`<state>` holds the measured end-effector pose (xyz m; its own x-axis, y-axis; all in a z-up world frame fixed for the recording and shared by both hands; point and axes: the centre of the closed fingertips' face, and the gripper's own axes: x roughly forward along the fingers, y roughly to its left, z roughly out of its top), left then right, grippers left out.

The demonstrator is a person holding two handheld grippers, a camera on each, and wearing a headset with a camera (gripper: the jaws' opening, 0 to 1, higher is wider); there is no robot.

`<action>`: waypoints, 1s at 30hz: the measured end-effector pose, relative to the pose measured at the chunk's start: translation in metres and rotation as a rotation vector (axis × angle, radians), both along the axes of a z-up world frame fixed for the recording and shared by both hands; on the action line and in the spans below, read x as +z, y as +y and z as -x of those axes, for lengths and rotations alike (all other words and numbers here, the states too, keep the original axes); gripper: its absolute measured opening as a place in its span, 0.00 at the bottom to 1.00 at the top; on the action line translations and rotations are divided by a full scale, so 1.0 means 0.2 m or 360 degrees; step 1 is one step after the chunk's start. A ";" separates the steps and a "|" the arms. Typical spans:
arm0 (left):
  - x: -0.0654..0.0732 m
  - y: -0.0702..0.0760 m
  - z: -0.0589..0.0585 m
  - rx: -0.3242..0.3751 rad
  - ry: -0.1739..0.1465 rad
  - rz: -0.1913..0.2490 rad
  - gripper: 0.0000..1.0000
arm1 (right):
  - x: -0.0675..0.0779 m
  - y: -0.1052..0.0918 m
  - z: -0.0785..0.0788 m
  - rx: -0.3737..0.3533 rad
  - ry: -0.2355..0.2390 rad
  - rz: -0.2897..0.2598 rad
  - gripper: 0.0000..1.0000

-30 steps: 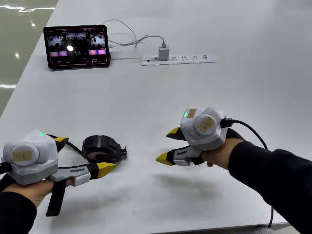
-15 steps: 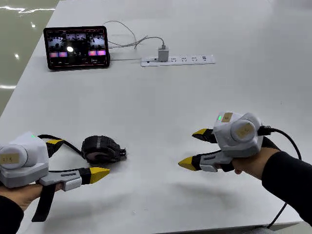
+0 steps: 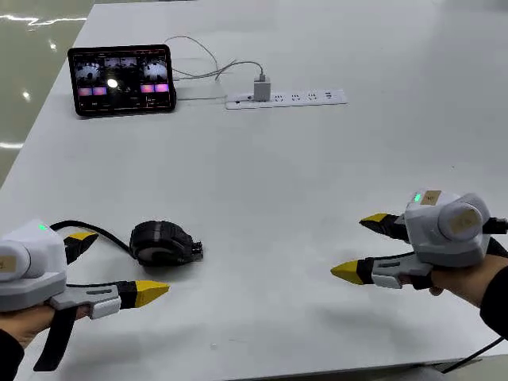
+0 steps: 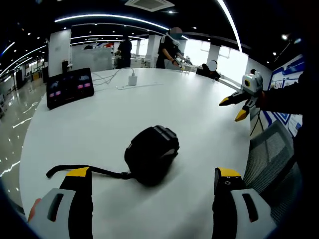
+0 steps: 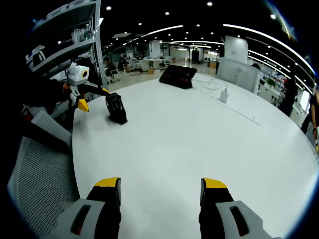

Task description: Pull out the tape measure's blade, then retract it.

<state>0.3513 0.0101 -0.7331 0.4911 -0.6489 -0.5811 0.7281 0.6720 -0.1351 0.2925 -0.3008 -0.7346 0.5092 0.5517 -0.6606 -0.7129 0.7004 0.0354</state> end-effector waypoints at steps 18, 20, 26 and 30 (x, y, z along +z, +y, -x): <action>0.00 0.05 0.04 0.0002 0.0005 -0.0022 0.99 | 0.03 -0.34 0.16 -0.0136 -0.0037 0.0065 0.78; 0.01 0.06 0.04 -0.0003 0.0002 -0.0022 0.99 | 0.02 -0.37 0.18 -0.0158 -0.0020 0.0059 0.82; 0.02 0.07 0.03 -0.0007 -0.0010 -0.0025 0.99 | 0.03 -0.44 0.22 -0.0184 -0.0017 0.0041 0.92; 0.03 0.09 0.03 -0.0016 -0.0016 -0.0042 0.99 | 0.03 -0.48 0.23 -0.0187 -0.0012 0.0036 0.99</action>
